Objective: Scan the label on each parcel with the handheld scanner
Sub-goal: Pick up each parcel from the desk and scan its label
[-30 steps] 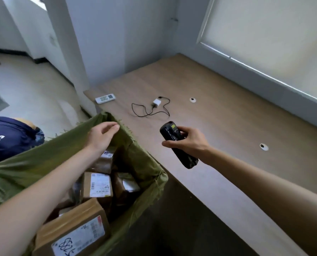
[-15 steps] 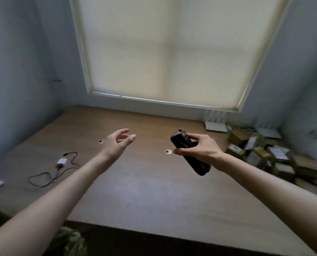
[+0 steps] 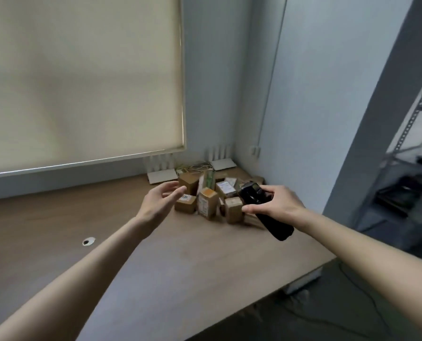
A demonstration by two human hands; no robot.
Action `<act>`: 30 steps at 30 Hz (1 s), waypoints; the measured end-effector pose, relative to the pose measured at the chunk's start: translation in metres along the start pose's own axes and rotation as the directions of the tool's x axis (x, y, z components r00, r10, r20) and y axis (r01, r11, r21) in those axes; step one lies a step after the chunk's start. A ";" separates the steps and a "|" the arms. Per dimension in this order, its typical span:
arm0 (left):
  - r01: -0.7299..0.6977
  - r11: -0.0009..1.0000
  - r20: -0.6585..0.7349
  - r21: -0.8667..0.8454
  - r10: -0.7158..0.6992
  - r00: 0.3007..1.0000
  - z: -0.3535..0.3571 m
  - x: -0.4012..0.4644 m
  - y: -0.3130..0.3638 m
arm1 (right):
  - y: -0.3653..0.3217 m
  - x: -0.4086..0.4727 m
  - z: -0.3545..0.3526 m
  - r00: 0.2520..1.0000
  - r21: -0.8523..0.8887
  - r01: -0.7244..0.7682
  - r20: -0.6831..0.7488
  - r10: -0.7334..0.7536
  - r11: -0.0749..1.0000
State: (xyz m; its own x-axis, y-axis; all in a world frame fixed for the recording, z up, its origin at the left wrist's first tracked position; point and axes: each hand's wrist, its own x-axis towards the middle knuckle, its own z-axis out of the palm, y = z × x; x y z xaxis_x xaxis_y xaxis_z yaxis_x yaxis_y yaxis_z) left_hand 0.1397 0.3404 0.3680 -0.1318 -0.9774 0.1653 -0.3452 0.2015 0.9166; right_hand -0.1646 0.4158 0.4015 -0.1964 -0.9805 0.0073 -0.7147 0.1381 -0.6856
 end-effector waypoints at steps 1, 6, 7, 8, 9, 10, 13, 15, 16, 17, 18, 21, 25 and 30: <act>0.004 1.000 0.025 -0.011 -0.003 1.000 0.021 0.008 0.005 | 0.017 0.003 -0.015 0.999 -0.002 -0.024 -0.031 0.024 1.000; 0.020 0.999 0.134 -0.037 -0.015 0.991 0.111 0.048 0.017 | 0.092 0.027 -0.064 0.979 0.044 -0.148 -0.138 0.152 0.988; 0.018 0.999 0.155 -0.032 -0.013 0.988 0.126 0.056 0.019 | 0.106 0.032 -0.069 0.971 0.050 -0.175 -0.155 0.181 0.983; 0.019 1.000 0.173 -0.023 -0.015 0.985 0.140 0.065 0.020 | 0.117 0.038 -0.074 0.964 0.054 -0.198 -0.171 0.205 0.979; 0.023 1.000 0.186 -0.018 -0.020 0.982 0.153 0.074 0.020 | 0.128 0.044 -0.078 0.956 0.061 -0.223 -0.184 0.230 0.973; 0.026 1.000 0.196 -0.016 -0.022 0.980 0.166 0.085 0.018 | 0.138 0.051 -0.080 0.949 0.072 -0.240 -0.192 0.250 0.968; 0.039 0.999 0.238 -0.006 -0.036 0.971 0.202 0.120 0.010 | 0.164 0.078 -0.083 0.937 0.072 -0.285 -0.187 0.294 0.956; 0.039 0.999 0.265 0.003 -0.039 0.963 0.225 0.145 0.003 | 0.177 0.101 -0.083 0.933 0.064 -0.305 -0.179 0.311 0.950; 0.038 0.999 0.279 0.011 -0.040 0.960 0.236 0.158 -0.002 | 0.184 0.116 -0.082 0.931 0.067 -0.316 -0.172 0.323 0.946; 0.038 0.999 0.292 0.022 -0.043 0.955 0.247 0.173 -0.008 | 0.191 0.131 -0.081 0.928 0.069 -0.329 -0.160 0.336 0.942; 0.039 0.999 0.303 0.033 -0.047 0.952 0.257 0.188 -0.015 | 0.198 0.147 -0.079 0.928 0.073 -0.336 -0.147 0.343 0.939; 0.064 0.996 0.321 0.061 -0.081 0.944 0.286 0.235 -0.043 | 0.219 0.199 -0.069 0.921 0.069 -0.365 -0.119 0.371 0.928; 0.138 0.986 0.345 0.094 -0.162 0.925 0.322 0.284 -0.082 | 0.252 0.260 -0.050 0.905 0.089 -0.417 -0.057 0.422 0.905; 0.227 0.964 0.364 0.135 -0.261 0.894 0.367 0.324 -0.136 | 0.307 0.312 -0.014 0.852 0.128 -0.523 0.041 0.523 0.843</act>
State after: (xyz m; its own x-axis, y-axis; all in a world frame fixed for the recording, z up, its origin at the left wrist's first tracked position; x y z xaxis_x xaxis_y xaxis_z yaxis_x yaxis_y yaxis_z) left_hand -0.1973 0.0197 0.1630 -0.3655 -0.9034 -0.2243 -0.4885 -0.0190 0.8724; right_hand -0.4545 0.1542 0.2040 -0.5131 -0.7686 -0.3820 -0.4138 0.6114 -0.6744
